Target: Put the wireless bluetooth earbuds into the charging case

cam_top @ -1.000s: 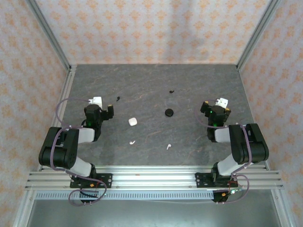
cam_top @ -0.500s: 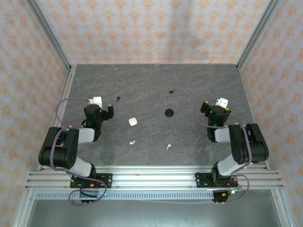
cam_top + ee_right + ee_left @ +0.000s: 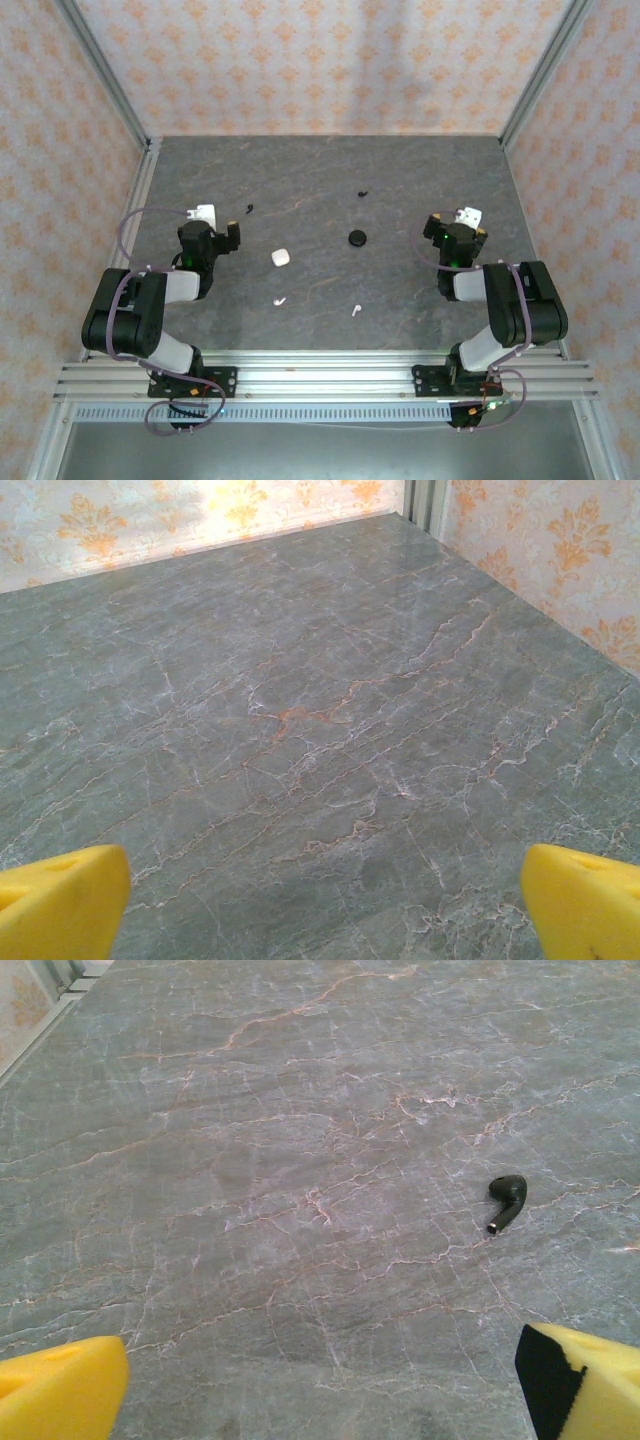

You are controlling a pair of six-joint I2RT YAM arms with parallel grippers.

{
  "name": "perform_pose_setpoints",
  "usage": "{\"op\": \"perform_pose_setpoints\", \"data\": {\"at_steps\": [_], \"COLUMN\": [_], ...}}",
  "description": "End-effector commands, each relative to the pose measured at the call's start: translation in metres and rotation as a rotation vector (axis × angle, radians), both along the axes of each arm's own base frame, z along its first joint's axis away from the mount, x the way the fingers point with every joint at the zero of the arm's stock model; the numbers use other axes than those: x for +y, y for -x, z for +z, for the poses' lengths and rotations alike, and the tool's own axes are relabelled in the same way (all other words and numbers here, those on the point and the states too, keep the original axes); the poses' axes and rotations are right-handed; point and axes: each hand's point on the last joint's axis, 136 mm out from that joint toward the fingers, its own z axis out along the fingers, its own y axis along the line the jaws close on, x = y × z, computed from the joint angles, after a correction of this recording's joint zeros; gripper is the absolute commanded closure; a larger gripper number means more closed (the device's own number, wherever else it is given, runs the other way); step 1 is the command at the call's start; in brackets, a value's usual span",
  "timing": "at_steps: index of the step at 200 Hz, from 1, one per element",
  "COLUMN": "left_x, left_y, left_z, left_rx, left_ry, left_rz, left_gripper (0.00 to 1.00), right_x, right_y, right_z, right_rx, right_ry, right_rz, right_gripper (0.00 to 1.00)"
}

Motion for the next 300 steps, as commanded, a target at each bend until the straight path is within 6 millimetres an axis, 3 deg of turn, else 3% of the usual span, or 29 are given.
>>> {"op": "perform_pose_setpoints", "data": {"at_steps": [1,85,106,129,155,181,197,233,266,300], "left_x": [0.0,0.0,-0.001,0.011,0.036,0.035,0.025,-0.003,-0.053,-0.113], "left_y": [-0.008,-0.008,-0.012,-0.011,0.003,0.011,0.016,0.03,0.036,0.053], "left_z": [0.016,0.015,0.026,0.036,0.054,0.069,0.071,0.069,0.082,0.098], "left_rx": [-0.051,-0.052,-0.015,0.051,0.115,0.28,0.38,0.558,0.534,0.414], "left_ry": [-0.014,-0.013,-0.01,-0.006,0.031,0.032,0.048,0.164,0.15,-0.147], "left_rz": [0.004,0.004,-0.001,0.083,0.28,0.278,0.226,0.124,-0.245,-0.662], "left_gripper": [0.0,0.0,0.0,0.0,0.0,0.0,0.0,0.0,0.06,0.08], "right_x": [0.002,0.002,0.002,0.003,0.01,0.005,0.009,0.043,0.107,0.166], "right_y": [-0.004,-0.004,-0.004,-0.004,-0.003,0.0,0.003,0.015,0.025,0.041], "right_z": [0.005,0.004,0.005,0.006,0.02,0.044,0.056,0.071,0.071,0.046], "right_rx": [-0.013,-0.01,-0.013,-0.017,-0.019,-0.004,0.053,0.141,0.26,0.446], "right_ry": [0.008,0.007,0.006,0.005,0.008,0.002,-0.057,-0.237,-0.3,-0.394], "right_rz": [0.012,0.011,0.013,0.017,0.061,0.03,0.031,0.077,0.172,0.225], "right_gripper": [0.01,0.01,0.01,0.01,0.01,0.01,0.01,0.0,0.0,0.03]}}
